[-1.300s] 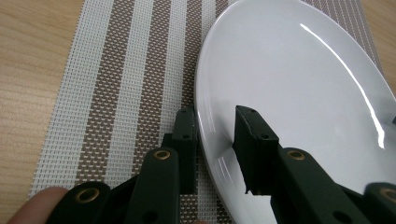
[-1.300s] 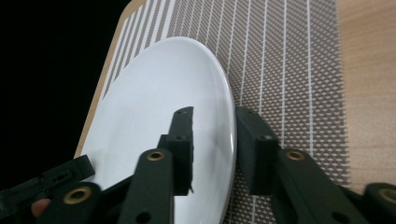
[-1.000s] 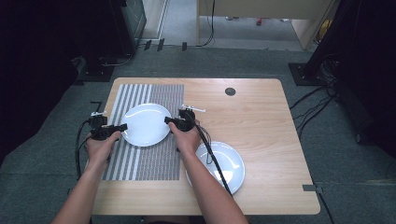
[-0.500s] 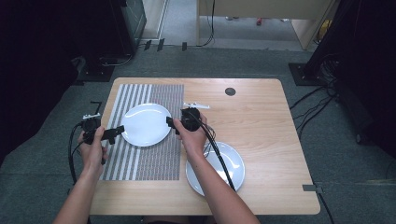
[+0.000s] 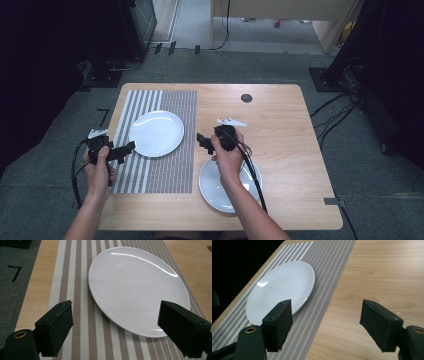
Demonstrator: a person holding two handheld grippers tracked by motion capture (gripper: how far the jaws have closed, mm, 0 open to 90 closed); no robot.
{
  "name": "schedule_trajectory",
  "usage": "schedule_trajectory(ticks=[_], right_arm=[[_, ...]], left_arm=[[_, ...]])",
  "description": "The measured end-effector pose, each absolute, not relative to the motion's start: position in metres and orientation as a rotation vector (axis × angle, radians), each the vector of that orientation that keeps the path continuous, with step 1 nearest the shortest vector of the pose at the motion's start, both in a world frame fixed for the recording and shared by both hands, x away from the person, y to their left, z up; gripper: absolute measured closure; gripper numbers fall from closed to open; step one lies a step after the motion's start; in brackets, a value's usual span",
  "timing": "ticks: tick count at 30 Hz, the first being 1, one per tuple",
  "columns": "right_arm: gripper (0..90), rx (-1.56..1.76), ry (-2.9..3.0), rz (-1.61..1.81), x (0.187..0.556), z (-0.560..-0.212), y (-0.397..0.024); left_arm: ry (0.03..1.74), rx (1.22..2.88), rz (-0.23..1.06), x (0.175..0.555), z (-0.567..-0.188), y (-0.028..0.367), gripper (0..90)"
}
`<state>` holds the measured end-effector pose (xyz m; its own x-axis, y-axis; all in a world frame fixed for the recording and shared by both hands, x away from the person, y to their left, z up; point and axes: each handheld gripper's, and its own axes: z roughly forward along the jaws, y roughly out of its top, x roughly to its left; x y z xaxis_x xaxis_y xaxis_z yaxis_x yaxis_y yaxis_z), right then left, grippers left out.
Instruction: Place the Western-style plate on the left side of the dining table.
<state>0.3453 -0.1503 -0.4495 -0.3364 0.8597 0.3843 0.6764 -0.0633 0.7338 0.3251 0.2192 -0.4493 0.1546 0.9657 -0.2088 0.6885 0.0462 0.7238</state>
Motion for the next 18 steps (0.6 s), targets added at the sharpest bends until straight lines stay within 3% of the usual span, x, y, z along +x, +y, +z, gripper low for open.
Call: schedule_trajectory(ticks=[18], right_arm=[[22.6, 1.561, 1.973, 1.307, 0.296, -0.445, -0.219]], left_arm=[[1.563, 1.686, 0.498, 0.275, -0.455, 0.206, 13.0]])
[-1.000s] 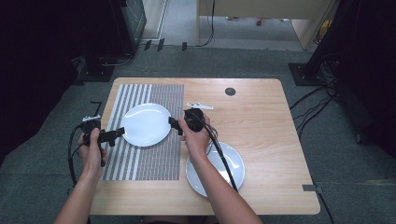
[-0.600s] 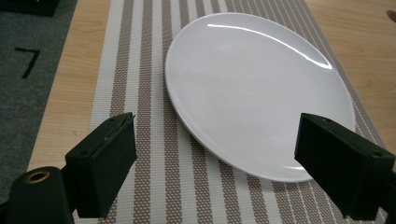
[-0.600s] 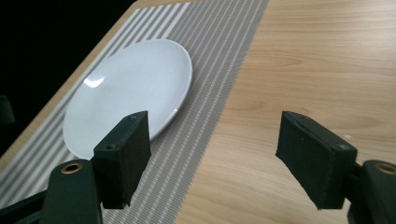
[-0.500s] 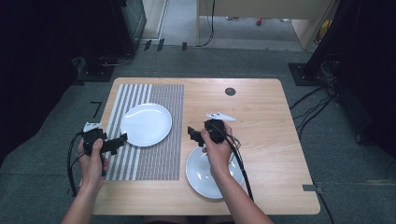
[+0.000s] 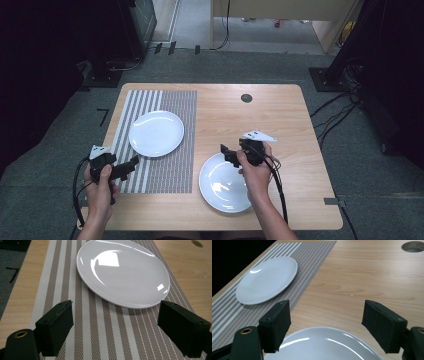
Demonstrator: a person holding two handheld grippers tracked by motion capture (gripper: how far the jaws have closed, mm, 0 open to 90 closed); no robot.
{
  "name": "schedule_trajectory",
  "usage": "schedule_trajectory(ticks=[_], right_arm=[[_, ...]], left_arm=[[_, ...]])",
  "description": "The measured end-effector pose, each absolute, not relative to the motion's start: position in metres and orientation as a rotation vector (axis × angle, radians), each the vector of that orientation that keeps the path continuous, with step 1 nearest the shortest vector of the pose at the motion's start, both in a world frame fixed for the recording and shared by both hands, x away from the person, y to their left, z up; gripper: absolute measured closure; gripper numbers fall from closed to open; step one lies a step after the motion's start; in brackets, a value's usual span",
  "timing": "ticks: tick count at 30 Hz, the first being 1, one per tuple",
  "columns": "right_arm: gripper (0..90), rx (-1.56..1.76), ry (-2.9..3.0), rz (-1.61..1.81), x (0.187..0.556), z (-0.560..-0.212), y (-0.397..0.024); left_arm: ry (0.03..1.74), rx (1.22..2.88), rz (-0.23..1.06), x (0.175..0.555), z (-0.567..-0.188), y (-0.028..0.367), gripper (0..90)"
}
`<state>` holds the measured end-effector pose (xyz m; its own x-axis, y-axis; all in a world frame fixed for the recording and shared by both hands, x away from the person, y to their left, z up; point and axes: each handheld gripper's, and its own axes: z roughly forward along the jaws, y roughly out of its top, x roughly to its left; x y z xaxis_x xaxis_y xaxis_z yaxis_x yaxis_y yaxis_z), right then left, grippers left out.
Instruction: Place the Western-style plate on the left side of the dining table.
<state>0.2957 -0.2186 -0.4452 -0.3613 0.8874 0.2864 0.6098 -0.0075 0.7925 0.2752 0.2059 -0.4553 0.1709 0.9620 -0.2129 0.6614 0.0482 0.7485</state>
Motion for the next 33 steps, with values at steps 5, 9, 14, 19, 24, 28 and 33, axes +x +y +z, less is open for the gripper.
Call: schedule_trajectory(ticks=[5, 9, 14, 19, 24, 28, 33], right_arm=[[22.3, 1.555, 1.949, 1.289, 0.287, -0.448, -0.237], [22.0, 1.56, 1.925, 1.27, 0.278, -0.453, -0.253], [21.7, 1.57, 1.897, 1.253, 0.263, -0.461, -0.278], [21.5, 1.612, 1.862, 1.272, 0.246, -0.474, -0.309], [21.7, 1.642, 1.832, 1.224, 0.234, -0.483, -0.334], [21.3, 1.652, 1.809, 1.176, 0.223, -0.488, -0.353], [21.2, 1.697, 1.762, 1.124, 0.212, -0.496, -0.379]], left_arm=[[1.557, 1.699, 0.581, 0.257, -0.458, 0.203, 13.0], [1.546, 1.716, 0.627, 0.245, -0.46, 0.2, 13.0], [1.58, 1.675, 0.647, 0.233, -0.464, 0.209, 13.0], [1.591, 1.606, 0.663, 0.216, -0.474, 0.222, 13.0], [1.603, 1.593, 0.664, 0.208, -0.486, 0.232, 13.0], [1.625, 1.638, 0.705, 0.207, -0.496, 0.24, 13.2], [1.648, 1.687, 0.733, 0.209, -0.505, 0.246, 13.2]])
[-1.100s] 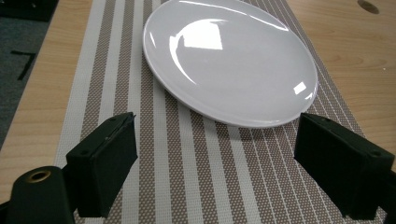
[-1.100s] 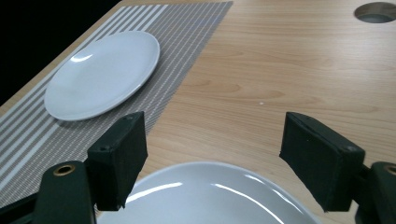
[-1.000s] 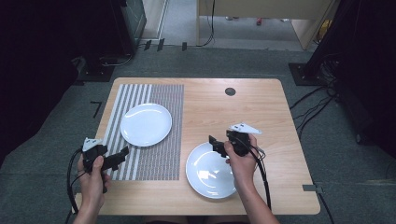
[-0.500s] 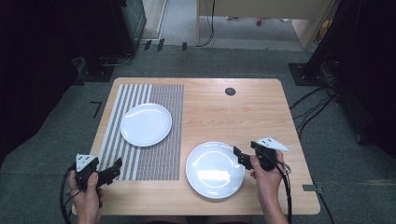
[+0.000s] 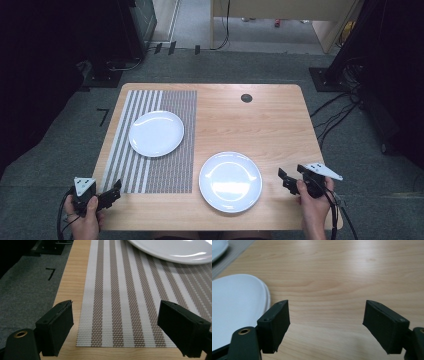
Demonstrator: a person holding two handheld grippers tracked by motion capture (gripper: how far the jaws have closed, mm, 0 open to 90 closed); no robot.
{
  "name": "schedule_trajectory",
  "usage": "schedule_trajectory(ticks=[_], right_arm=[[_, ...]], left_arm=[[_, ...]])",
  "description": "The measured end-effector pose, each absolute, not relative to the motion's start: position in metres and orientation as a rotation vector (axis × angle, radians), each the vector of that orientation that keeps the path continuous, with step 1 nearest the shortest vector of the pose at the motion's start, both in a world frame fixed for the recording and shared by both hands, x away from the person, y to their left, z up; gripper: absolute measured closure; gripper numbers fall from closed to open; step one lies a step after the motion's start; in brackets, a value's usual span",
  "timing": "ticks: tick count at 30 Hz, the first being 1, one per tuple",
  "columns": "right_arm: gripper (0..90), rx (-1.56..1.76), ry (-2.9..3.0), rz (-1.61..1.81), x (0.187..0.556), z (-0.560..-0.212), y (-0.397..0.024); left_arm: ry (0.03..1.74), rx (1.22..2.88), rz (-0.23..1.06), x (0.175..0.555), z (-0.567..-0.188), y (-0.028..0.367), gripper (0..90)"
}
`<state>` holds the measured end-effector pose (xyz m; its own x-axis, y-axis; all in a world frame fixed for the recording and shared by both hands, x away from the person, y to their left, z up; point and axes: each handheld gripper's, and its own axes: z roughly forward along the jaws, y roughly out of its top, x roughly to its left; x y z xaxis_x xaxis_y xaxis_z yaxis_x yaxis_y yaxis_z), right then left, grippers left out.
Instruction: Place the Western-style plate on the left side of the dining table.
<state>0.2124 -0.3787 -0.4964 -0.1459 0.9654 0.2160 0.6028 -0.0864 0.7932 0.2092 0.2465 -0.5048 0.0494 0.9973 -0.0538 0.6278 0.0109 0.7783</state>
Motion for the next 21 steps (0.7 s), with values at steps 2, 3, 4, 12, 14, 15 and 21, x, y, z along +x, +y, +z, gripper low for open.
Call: schedule_trajectory(ticks=[2, 3, 4, 12, 14, 15, 21], right_arm=[[21.0, 1.713, 1.743, 1.103, 0.208, -0.499, -0.387], [21.1, 1.705, 1.739, 1.066, 0.206, -0.5, -0.391], [21.1, 1.702, 1.735, 1.029, 0.204, -0.502, -0.395], [20.7, 1.752, 1.727, 0.922, 0.196, -0.516, -0.421], [20.5, 1.756, 1.739, 0.881, 0.196, -0.519, -0.423], [20.5, 1.748, 1.749, 0.847, 0.196, -0.521, -0.422], [19.2, 1.726, 1.751, 0.803, 0.198, -0.525, -0.418]], left_arm=[[1.659, 1.711, 0.741, 0.21, -0.508, 0.247, 13.2], [1.661, 1.719, 0.731, 0.211, -0.51, 0.248, 13.2], [1.663, 1.732, 0.727, 0.211, -0.511, 0.249, 13.2], [1.666, 1.776, 0.729, 0.212, -0.518, 0.254, 12.8], [1.667, 1.772, 0.722, 0.212, -0.518, 0.255, 12.8], [1.664, 1.773, 0.723, 0.212, -0.518, 0.255, 12.9], [1.645, 1.779, 0.724, 0.212, -0.519, 0.255, 12.7]])
